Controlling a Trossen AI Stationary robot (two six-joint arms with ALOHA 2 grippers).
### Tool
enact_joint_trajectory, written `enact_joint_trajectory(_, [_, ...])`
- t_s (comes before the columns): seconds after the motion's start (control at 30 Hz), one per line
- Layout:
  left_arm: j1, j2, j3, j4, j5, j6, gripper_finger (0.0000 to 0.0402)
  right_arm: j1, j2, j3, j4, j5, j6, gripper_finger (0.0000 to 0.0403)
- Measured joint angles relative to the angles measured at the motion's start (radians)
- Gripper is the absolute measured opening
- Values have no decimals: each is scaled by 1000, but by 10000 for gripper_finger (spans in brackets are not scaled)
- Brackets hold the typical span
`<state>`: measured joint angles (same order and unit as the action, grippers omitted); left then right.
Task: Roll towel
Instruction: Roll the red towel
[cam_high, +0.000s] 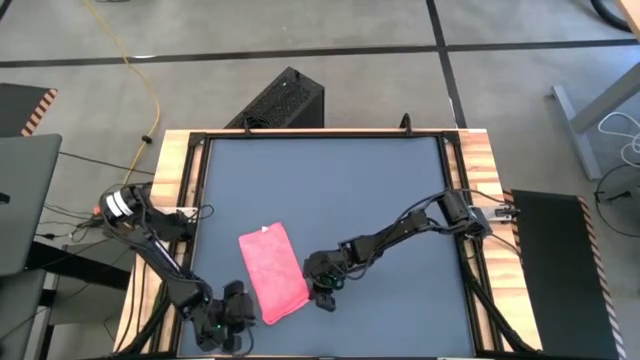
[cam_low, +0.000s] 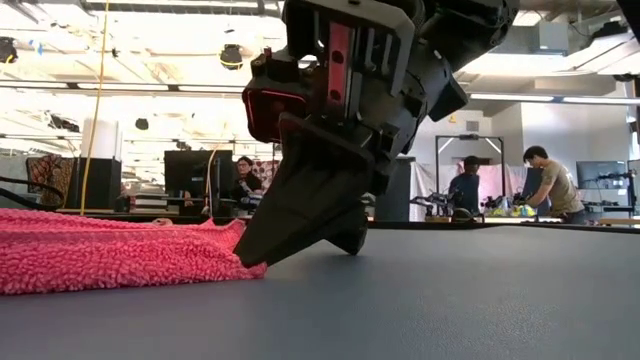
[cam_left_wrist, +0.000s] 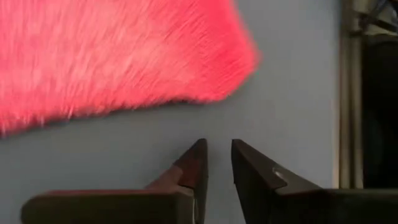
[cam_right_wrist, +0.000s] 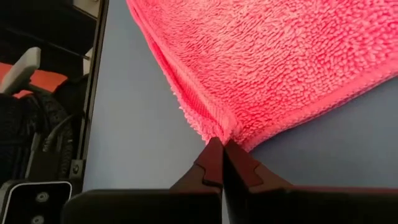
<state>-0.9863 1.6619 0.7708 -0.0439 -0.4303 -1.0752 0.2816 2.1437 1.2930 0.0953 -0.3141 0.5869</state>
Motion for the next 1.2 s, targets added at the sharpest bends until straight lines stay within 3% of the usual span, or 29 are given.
enact_joint_trajectory(0.17, [-52,-34,80,0,-255,220,67,-7,0,0,2,3,19,19])
enact_joint_trajectory(0.3, [-47,6,116,17,-333,383,71,-9,0,0,2,5,19,19])
enact_joint_trajectory(0.4, [-10,53,152,17,-316,490,79,-9,0,0,2,7,19,19])
enact_joint_trajectory(0.5, [39,100,189,35,-186,622,83,-9,0,0,2,19,27,19])
enact_joint_trajectory(0.63, [96,142,211,-2,-39,678,84,-9,0,0,2,25,29,19])
enact_joint_trajectory(1.07, [177,148,219,-152,25,637,84,-9,0,0,1,29,18,21])
enact_joint_trajectory(1.2, [178,148,217,-184,27,588,68,-10,0,-1,2,29,9,35])
